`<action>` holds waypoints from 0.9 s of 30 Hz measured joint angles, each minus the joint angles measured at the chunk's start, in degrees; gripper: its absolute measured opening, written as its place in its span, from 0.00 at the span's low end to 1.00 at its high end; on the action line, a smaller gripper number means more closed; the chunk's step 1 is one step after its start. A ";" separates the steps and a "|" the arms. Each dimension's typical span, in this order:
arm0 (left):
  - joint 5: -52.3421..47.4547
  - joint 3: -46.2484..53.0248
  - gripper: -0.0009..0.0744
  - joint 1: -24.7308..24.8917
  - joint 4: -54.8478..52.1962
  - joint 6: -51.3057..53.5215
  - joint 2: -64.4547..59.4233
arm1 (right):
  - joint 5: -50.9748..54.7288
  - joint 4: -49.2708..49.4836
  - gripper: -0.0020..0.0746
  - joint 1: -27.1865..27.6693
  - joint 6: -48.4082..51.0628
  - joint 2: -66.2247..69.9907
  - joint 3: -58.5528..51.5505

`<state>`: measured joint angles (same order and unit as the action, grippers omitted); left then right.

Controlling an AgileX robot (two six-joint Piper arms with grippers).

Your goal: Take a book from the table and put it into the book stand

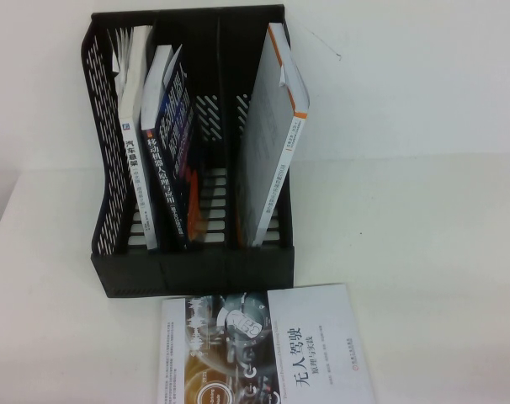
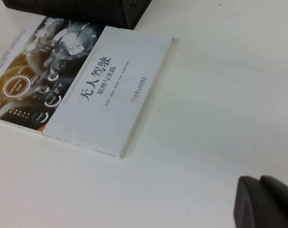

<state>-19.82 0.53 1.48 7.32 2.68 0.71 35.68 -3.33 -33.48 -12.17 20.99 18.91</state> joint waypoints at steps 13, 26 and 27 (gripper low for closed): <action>0.00 0.00 0.01 0.00 -0.22 0.00 0.00 | -19.25 2.06 0.02 17.23 -0.92 -14.64 -15.64; 0.00 0.03 0.01 0.00 -0.22 0.00 0.08 | -16.33 1.57 0.02 27.10 -0.25 -21.65 -20.20; 0.00 0.03 0.01 0.00 -0.22 0.00 0.08 | -16.33 1.57 0.02 27.10 -0.25 -21.65 -20.20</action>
